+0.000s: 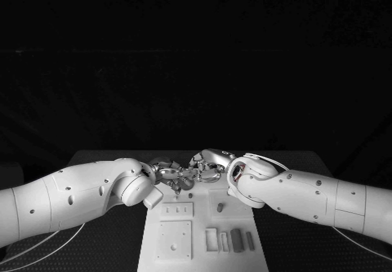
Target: Assemble the parts on the task board
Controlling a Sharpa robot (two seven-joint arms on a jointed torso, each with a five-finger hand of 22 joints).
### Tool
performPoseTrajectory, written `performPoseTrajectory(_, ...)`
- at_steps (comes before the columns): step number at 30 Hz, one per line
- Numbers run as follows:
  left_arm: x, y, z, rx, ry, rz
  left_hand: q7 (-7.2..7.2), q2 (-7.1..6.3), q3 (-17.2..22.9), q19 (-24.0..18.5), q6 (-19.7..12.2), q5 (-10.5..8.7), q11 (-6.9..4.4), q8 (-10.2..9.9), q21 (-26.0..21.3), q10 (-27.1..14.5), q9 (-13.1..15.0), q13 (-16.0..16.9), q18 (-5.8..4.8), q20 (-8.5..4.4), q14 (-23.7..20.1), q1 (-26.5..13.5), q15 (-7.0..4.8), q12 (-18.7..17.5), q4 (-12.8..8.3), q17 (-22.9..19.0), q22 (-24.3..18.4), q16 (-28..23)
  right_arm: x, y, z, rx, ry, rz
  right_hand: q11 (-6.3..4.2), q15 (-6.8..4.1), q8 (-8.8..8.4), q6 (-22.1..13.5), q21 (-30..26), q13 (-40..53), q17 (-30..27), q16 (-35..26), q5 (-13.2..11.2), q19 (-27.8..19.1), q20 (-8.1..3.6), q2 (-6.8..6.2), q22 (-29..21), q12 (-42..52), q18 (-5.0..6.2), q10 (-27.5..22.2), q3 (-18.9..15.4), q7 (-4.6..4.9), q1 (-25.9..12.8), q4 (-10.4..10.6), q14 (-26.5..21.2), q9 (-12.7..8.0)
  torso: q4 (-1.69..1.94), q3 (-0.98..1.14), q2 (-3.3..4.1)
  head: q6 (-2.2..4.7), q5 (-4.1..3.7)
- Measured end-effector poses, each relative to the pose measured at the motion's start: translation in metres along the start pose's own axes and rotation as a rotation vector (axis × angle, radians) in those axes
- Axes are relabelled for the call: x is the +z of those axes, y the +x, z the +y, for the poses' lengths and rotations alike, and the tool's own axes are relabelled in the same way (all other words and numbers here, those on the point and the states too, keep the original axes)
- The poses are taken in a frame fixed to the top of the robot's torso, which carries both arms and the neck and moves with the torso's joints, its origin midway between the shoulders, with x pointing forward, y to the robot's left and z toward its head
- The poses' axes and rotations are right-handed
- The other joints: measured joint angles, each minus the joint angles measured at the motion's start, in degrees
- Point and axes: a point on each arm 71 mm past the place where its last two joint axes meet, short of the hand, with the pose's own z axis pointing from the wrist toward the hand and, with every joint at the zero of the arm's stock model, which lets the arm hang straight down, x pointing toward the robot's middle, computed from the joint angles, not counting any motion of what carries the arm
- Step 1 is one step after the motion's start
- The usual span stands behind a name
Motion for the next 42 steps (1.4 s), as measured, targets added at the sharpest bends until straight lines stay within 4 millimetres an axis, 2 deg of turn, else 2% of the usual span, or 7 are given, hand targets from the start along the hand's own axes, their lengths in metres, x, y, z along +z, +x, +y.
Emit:
performPoseTrajectory(10,-0.0002,-0.0003,0.0012,-0.016,-0.005,0.002,-0.77,4.6,-0.2,-0.3,0.8,0.18,-0.1,0.0,-0.4,0.5,-0.1,0.6,-0.09,-0.32,-0.3,2.7,-0.31,0.0,-0.2,-0.3,0.7,0.0,0.0005,0.0009,-0.0001,0.001,0.001,0.0,0.02,0.01,-0.02,0.0,0.0,0.0,0.0,0.0,0.0,0.1,-0.1,0.0,0.0,0.0,0.01,0.0,0.0,-0.04,0.0,0.0,0.0,0.1,0.03,-0.01,0.01,-0.18,0.09)
performPoseTrajectory(14,-0.0003,-0.0002,0.0015,-0.021,-0.005,0.004,-0.74,5.56,-0.4,-0.3,1.1,1.47,-0.31,0.2,-0.6,0.7,-0.3,0.7,-0.14,-0.32,-0.4,3.6,-0.3,0.0,-0.4,-0.4,0.9,0.2,0.0005,0.001,-0.0003,0.001,0.002,0.0,0.09,0.02,-0.04,0.1,0.0,0.0,0.0,0.0,0.0,0.1,-0.09,0.0,0.0,0.0,0.01,0.1,0.0,-0.06,0.0,0.0,0.0,0.1,-0.02,0.0,-0.01,-0.25,0.11)
performPoseTrajectory(17,-0.0004,-0.0002,0.0015,-0.023,-0.006,0.005,-1.18,6.46,-0.7,-0.6,1.6,4.86,-0.42,0.4,-0.7,1.4,-0.5,1.0,-0.43,-0.54,-0.6,6.5,-0.41,0.0,-1.8,-0.4,1.3,0.2,0.0004,0.0011,-0.0008,0.001,0.003,0.0,0.1,0.02,-0.09,0.1,0.0,0.0,0.0,0.0,0.0,0.1,-0.09,0.0,0.0,0.0,0.02,0.1,0.0,-0.07,0.0,0.0,0.0,0.1,-0.04,-0.01,-0.01,-0.28,0.11)
performPoseTrajectory(30,-0.0005,-0.0012,0.0012,-0.027,-0.006,0.003,-1.24,6.59,1.0,-0.7,2.9,6.61,-1.15,0.6,-1.6,3.8,-0.9,2.0,-0.44,-0.65,-0.6,10.9,-0.87,0.0,-5.0,-0.8,1.9,0.5,0.0012,0.0024,-0.0022,0.0,0.006,0.004,0.1,0.05,-0.04,0.1,0.0,0.0,0.0,0.0,0.0,0.2,0.0,0.0,0.0,0.0,0.02,0.3,0.0,-0.09,0.0,0.0,0.0,0.2,-0.05,0.05,-0.01,-0.44,-0.04)
performPoseTrajectory(35,-0.0003,-0.0011,0.0021,-0.031,-0.008,0.002,-1.01,6.53,2.0,-0.4,3.1,11.75,-1.75,0.6,-2.4,5.3,-0.9,3.5,-0.47,-1.37,-0.5,10.5,-1.59,0.4,-6.0,-1.1,2.4,0.8,0.0013,0.0035,-0.0025,0.001,0.006,0.005,0.11,0.06,-0.03,0.1,0.0,0.0,0.0,0.0,0.0,0.2,0.0,0.0,0.0,0.0,0.03,0.3,0.0,-0.1,0.0,0.0,0.0,0.3,-0.06,0.04,-0.01,-0.45,-0.09)
performPoseTrajectory(38,-0.0003,-0.0012,0.0026,-0.036,-0.01,0.002,-0.95,6.28,2.9,-0.4,3.2,14.37,-1.94,0.6,-2.7,5.6,-0.9,4.6,-0.65,-1.68,-0.5,8.3,-1.65,0.7,-7.6,-1.1,2.9,1.1,0.0014,0.0038,-0.0023,0.002,0.005,0.006,0.11,0.14,-0.03,0.1,0.0,0.0,-0.1,0.0,0.0,0.2,0.0,0.0,0.0,0.0,0.03,0.3,0.0,-0.11,0.0,0.0,0.1,0.3,-0.05,0.04,-0.01,-0.44,-0.09)
performPoseTrajectory(42,0.0,-0.0011,0.0035,-0.048,-0.014,0.001,-0.67,6.33,8.1,0.0,3.5,16.2,-2.36,1.5,-3.8,6.1,-0.8,7.0,-0.94,-2.1,-0.3,-0.7,-1.91,1.5,-15.2,-1.4,4.1,2.0,0.0013,0.0042,-0.0021,0.002,0.004,0.006,0.11,0.17,-0.04,0.1,0.0,0.0,-0.1,0.0,0.0,0.2,0.01,0.0,0.0,0.0,0.03,0.3,0.0,-0.11,0.0,0.0,0.0,0.3,-0.06,0.04,0.01,-0.43,-0.12)
